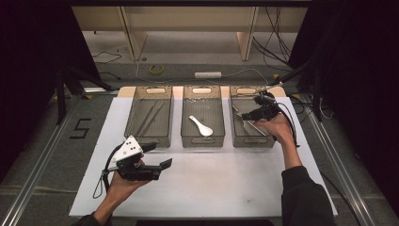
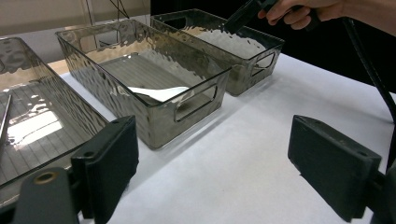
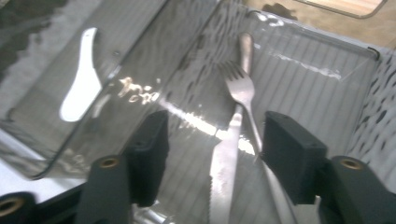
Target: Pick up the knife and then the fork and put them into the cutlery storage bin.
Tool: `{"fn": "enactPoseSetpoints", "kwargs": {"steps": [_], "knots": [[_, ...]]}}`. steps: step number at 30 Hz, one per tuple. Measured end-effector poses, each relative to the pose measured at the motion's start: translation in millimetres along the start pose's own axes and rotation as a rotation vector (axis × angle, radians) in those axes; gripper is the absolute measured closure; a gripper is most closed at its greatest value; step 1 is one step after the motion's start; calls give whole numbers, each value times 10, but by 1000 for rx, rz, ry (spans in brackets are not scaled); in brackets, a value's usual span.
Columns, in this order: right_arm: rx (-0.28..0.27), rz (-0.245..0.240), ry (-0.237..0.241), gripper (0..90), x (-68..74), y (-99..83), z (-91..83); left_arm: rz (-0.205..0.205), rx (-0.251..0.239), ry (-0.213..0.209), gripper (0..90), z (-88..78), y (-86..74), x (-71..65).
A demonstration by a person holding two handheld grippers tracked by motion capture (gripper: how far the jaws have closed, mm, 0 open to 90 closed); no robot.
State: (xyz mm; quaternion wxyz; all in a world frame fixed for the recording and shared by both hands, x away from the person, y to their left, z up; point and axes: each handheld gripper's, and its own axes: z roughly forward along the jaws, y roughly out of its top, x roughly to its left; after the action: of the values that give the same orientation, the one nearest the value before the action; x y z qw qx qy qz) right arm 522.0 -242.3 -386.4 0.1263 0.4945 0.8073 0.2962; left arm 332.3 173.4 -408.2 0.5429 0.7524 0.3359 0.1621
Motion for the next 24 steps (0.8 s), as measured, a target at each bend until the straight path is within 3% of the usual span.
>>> {"fn": "enactPoseSetpoints", "kwargs": {"steps": [5,8,17,24], "knots": [[-77,-1,32,324,106,-95,-150,3,4,0,160,2,0,2],[-124,-32,34,308,206,-187,-238,2,6,1,160,7,-2,1],[-271,-81,108,284,541,-499,-516,-1,8,-1,160,10,-4,2],[-335,-106,150,278,747,-741,-629,-4,8,-3,160,8,-4,4]]}}
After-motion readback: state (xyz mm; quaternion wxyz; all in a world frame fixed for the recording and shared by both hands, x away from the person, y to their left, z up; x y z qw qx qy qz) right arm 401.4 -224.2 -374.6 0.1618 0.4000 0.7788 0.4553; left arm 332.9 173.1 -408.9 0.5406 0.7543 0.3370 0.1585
